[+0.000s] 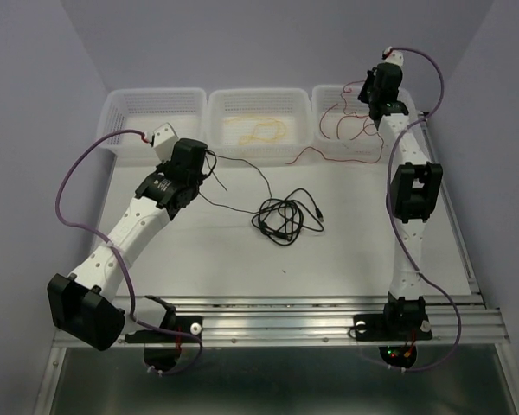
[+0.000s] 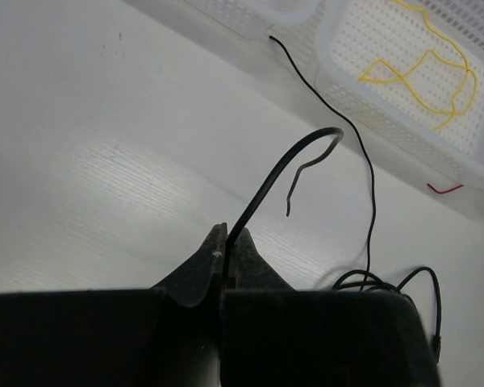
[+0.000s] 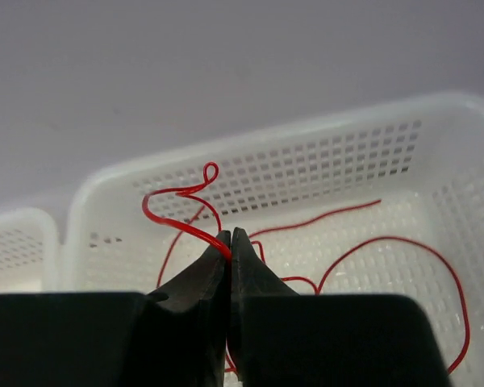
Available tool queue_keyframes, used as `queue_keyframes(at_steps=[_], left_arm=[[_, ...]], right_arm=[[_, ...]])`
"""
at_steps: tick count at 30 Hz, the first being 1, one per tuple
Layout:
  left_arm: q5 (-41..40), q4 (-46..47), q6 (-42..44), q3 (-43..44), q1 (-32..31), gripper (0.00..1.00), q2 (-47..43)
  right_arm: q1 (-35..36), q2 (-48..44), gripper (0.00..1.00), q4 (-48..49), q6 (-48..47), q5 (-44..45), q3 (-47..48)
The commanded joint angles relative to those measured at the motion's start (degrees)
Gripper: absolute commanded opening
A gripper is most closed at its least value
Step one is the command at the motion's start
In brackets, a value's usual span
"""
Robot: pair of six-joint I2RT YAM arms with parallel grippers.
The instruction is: Untangle the cables
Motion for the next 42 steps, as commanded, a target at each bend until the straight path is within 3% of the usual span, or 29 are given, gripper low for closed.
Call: queue_keyframes(at_steps=[1,2,4,5,7,12,16,19,23,28,35,41,42], left_arm=[[-0.05,2.44,1.15,-0.29,0.55,0.00,0.32],[0.13,2.45,1.33,-0.20,0.64,0.00,0.58],[0.21,2.45,1.59,-0.20,0.64,0.00,0.93],[0.30,2.45,1.59,-0.11,0.73,0.00,0.94],[0.57,2.45,1.59,-0.11,0.73,0.00,0.94],[1.79,3.06,1.24,-1.16,0.73,0.00,-0.37],[2.76,3.94,1.24,-3.09,0.73,0.00,-1.96],[3.11,3.85,1.24,-3.71,0.73,0.00,-2.75],[2.94,3.33,1.42,-4.33,0.73,0.00,-3.72],[3.11,3.32,1.42,-4.51,0.73,0.00,-4.16],[2.85,3.41,1.33,-4.86,0.73,0.00,-4.16],[2.76,3.06,1.33,-4.77,0.82,0.00,-3.55],[2.68,2.89,1.33,-4.77,0.73,0.00,-3.37]], right_arm=[[-0.24,-2.15,0.22,2.65,-1.88,1.41,-3.58],[-0.24,-2.33,0.48,2.03,-1.88,1.51,-4.81],[-0.24,-3.56,0.71,-0.25,-2.05,1.33,-5.44],[-0.24,-4.17,0.93,-1.13,-2.23,0.90,-5.53],[-0.24,-6.98,1.00,-2.97,-2.67,-0.68,-5.79],[-0.24,-17.07,1.00,-8.42,-0.57,5.08,-13.94],[-1.64,-30.59,1.00,-7.99,4.00,7.93,-36.92],[-3.15,-35.01,1.00,-7.64,7.96,7.14,-46.80],[-4.46,-41.43,1.00,1.55,7.18,2.92,-63.93],[-4.46,-40.75,1.00,12.22,3.58,-1.22,-69.86],[-5.17,-32.83,0.95,16.88,-0.38,-7.28,-65.91],[-5.17,-30.28,0.80,20.92,-0.21,-5.53,-65.56],[-5.17,-29.67,0.73,21.27,-0.29,-5.26,-65.38]])
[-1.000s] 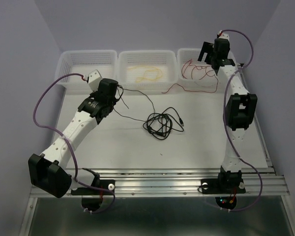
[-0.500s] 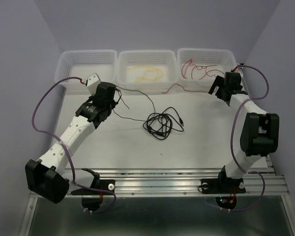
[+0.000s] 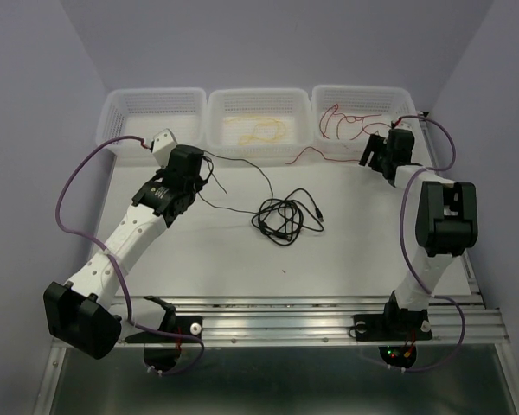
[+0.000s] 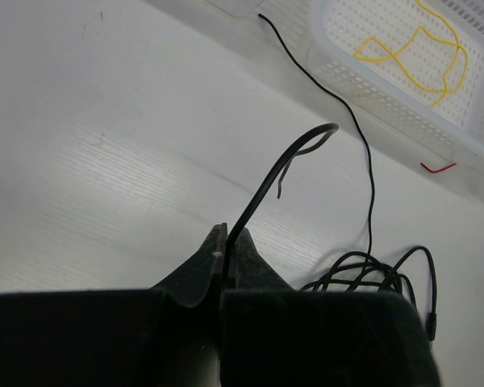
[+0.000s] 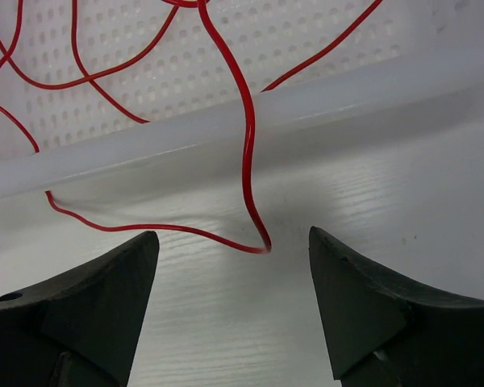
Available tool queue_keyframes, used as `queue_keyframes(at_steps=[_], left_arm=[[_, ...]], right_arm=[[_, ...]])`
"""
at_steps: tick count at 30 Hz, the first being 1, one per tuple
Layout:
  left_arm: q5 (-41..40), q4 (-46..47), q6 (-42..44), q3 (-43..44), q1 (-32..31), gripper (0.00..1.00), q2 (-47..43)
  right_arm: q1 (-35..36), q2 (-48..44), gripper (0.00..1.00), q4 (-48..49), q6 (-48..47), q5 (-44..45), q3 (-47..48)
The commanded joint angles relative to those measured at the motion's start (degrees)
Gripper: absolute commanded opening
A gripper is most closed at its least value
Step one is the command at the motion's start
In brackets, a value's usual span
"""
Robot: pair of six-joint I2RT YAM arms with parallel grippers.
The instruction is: Untangle the cables
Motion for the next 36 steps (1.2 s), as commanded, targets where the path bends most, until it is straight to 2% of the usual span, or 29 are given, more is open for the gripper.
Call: queue_keyframes(at_steps=[1,2,6,10,12,14,19,24,27,30,31,36], left_arm=[[-1.17,0.59,0.63,-0.73,0.36,0.00,-0.72],[-1.17,0.50,0.54,-0.55,0.36,0.00,-0.55],[-1.61,0.15,0.10,-0.64,0.45,0.00,-0.72],[-1.61,-0.02,-0.16,-0.55,0.36,0.00,-1.08],[-1.70,-0.03,-0.16,-0.55,0.36,0.00,-1.25],[-1.79,-0.11,-0.25,-0.64,0.36,0.00,-1.51],[-1.70,-0.03,-0.34,-0.55,0.45,0.00,-2.39],[-1.53,0.41,-0.16,-0.29,0.36,0.00,-2.83],[-1.35,0.68,0.02,0.06,0.36,0.00,-2.92],[-1.61,0.41,0.10,0.33,0.36,0.00,-3.10],[-1.70,0.41,0.02,0.33,0.45,0.00,-3.18],[-1.61,0.68,-0.25,0.59,0.36,0.00,-3.45]], right_arm=[[-0.31,1.24,0.71,7.33,-1.23,0.18,2.64],[-0.31,1.42,0.70,7.77,-1.24,0.27,2.64],[-0.31,2.03,0.51,9.79,-1.41,1.06,2.64],[-0.31,1.07,0.37,12.16,-2.46,2.02,1.59],[-0.31,0.72,0.23,12.69,-2.99,2.20,1.23],[-0.31,-0.07,0.01,14.28,-3.25,2.64,0.18],[-0.31,-4.55,0.01,13.06,-4.14,-0.42,-2.11],[-0.31,-12.80,0.01,2.25,1.38,-2.81,0.16],[-0.31,-15.10,0.01,-0.57,2.98,-9.64,3.24],[-0.31,-15.28,0.01,-2.06,4.12,-13.18,10.35],[-0.31,-14.06,0.01,-3.02,4.65,-12.74,15.33],[-0.92,-6.60,0.01,-5.58,9.91,-4.75,32.75]])
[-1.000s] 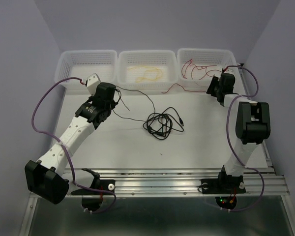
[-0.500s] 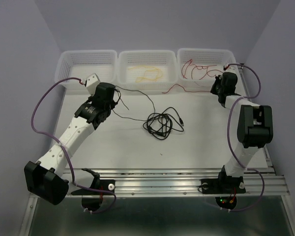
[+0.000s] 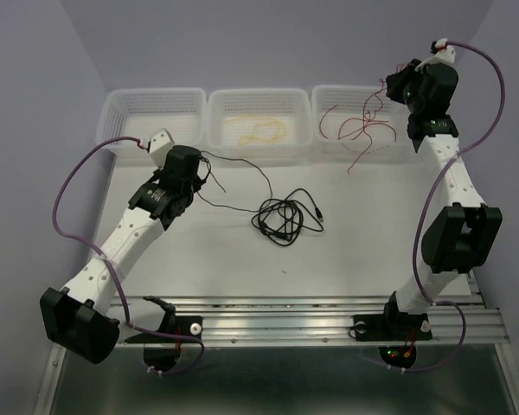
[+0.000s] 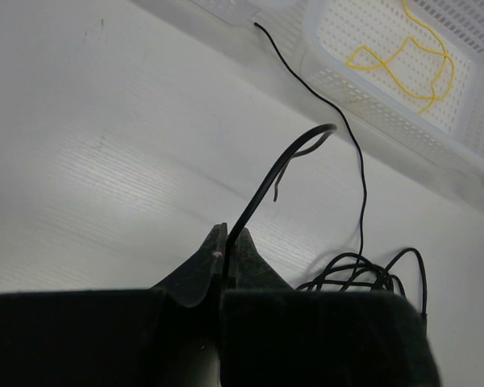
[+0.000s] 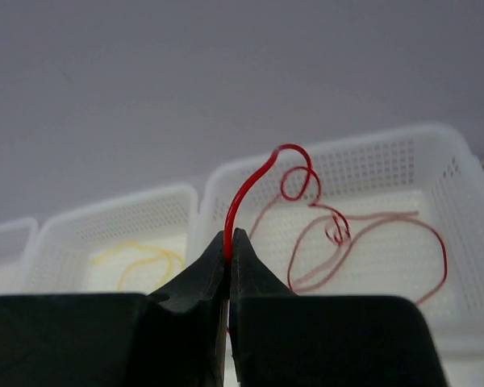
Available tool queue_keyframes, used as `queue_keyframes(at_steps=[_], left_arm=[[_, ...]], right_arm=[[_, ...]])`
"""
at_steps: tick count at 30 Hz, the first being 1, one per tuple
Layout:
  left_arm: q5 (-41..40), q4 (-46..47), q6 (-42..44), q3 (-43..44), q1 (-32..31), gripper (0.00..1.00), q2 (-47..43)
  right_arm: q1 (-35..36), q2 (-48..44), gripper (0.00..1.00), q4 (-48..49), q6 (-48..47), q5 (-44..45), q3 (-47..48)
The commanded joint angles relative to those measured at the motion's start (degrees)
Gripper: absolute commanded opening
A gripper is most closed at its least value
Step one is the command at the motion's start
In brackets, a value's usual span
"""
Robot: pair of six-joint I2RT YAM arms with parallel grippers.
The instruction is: Untangle the cables
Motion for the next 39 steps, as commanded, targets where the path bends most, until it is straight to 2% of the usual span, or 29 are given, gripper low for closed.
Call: queue_keyframes(at_steps=[1,6,9,14,16,20,21,22,23,24,25,27,30,32,35,39], left_arm=[[-1.31,0.87,0.01,0.68,0.45,0.00,-1.90],[-1.48,0.88,0.28,2.08,0.53,0.00,-1.11],[-1.31,0.88,0.71,2.79,0.53,0.00,-0.58],[-1.31,0.96,0.63,2.88,0.71,0.00,-0.05],[-1.39,1.58,0.72,2.70,0.80,0.00,0.12],[-0.69,2.37,1.86,4.27,1.50,0.00,1.35],[-0.52,2.37,2.21,5.07,1.67,0.00,1.79],[-0.43,2.28,2.47,5.86,1.94,0.00,2.14],[-0.25,2.28,3.17,6.65,2.38,0.00,2.93],[0.01,2.46,3.44,8.05,2.47,0.00,3.29],[0.19,2.46,3.70,8.76,2.73,0.00,3.64],[0.80,2.46,4.49,10.51,2.91,0.00,4.34],[2.29,2.81,5.55,12.36,2.99,0.00,4.69],[3.61,2.90,6.25,13.16,3.08,0.00,4.61],[6.77,3.60,7.04,14.04,2.99,0.00,3.56],[8.37,3.95,7.57,15.44,3.08,0.00,2.06]], right_arm=[[-0.89,5.78,0.01,-2.45,6.12,5.09,13.25],[-2.38,15.63,0.01,-2.64,11.75,8.26,27.23],[-2.38,24.75,0.01,-2.21,14.47,7.65,38.28],[-2.38,33.47,0.01,-1.77,15.19,9.58,48.42],[-2.38,33.66,0.01,-1.68,14.49,9.50,46.60],[-2.38,28.32,0.01,5.52,13.60,6.95,28.28],[-2.38,27.60,0.09,5.62,13.60,6.51,25.96],[-2.38,26.99,0.25,5.27,12.99,6.07,23.85],[-2.38,26.46,0.46,4.14,12.38,3.63,22.09],[-2.38,25.58,0.77,3.52,11.76,2.48,19.29],[-2.38,25.05,0.88,1.77,9.41,0.81,18.47],[-1.77,23.13,1.00,0.26,6.58,-0.43,16.28],[0.08,19.88,1.00,-3.34,0.08,0.35,14.43],[0.96,14.61,1.00,-4.40,-3.70,0.88,10.31],[2.53,5.30,1.00,-1.42,-7.48,-0.43,0.04],[3.33,-3.68,1.00,0.97,-8.90,-4.47,-8.77]])
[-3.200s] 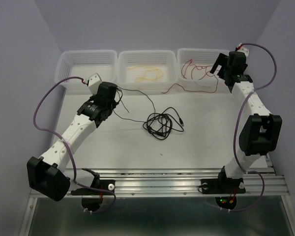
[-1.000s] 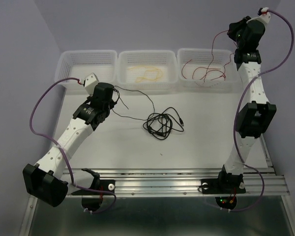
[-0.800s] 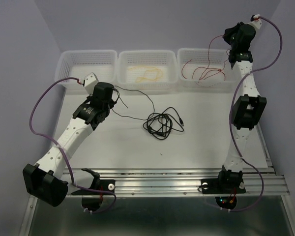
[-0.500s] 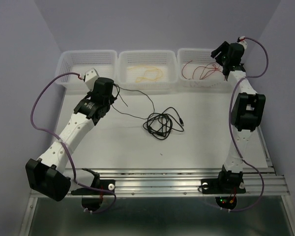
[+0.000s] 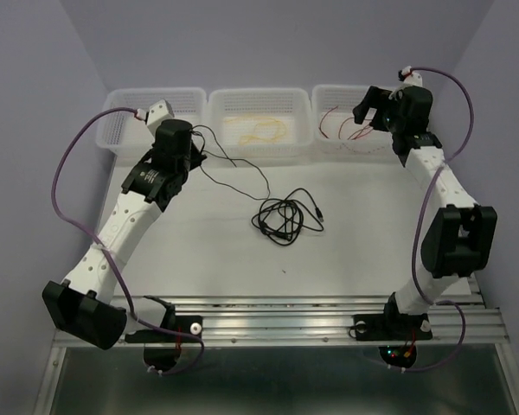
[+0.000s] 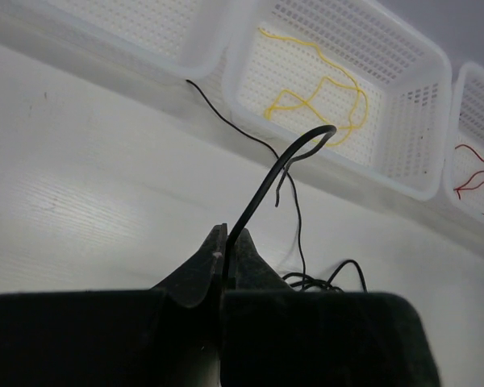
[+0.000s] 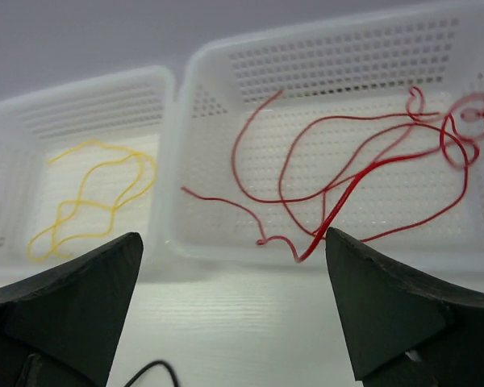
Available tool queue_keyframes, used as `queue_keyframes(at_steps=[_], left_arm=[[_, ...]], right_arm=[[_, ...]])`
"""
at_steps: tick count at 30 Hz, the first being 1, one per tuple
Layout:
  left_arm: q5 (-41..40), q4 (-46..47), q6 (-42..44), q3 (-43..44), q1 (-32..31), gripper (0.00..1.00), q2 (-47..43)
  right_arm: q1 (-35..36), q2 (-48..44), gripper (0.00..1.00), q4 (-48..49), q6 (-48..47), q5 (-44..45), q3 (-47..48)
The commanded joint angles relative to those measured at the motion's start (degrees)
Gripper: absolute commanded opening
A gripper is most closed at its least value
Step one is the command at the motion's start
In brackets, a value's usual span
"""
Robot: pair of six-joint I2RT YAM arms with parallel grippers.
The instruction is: Untangle the cables
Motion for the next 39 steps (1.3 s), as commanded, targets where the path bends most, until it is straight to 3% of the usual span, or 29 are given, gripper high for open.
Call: queue_keyframes(at_steps=[1,9,15,25,31,39], left_arm=[[1.92,1.64,2.15,4.43,0.31,0.00,-2.84],[-3.79,1.37,5.40,19.19,0.48,0.00,1.20],[-10.28,0.75,9.27,31.83,1.45,0.00,5.33],[-21.37,11.99,22.62,49.08,9.09,0.00,17.46],[-19.00,13.41,24.83,59.86,16.28,0.00,30.19],[-11.63,14.65,25.10,64.81,21.93,0.00,46.10]], right_arm=[[0.67,-9.76,1.00,4.11,-4.44,-5.00,-5.83],[1.19,-21.46,1.00,8.06,-1.54,-17.65,-18.57],[1.19,-24.89,1.00,4.37,-4.26,-19.24,-19.63],[1.19,-27.00,1.00,6.65,-1.98,-17.93,-24.29],[1.19,-25.60,1.00,7.00,-1.54,-18.28,-24.55],[1.19,-24.98,1.00,7.09,-2.06,-16.35,-24.73]])
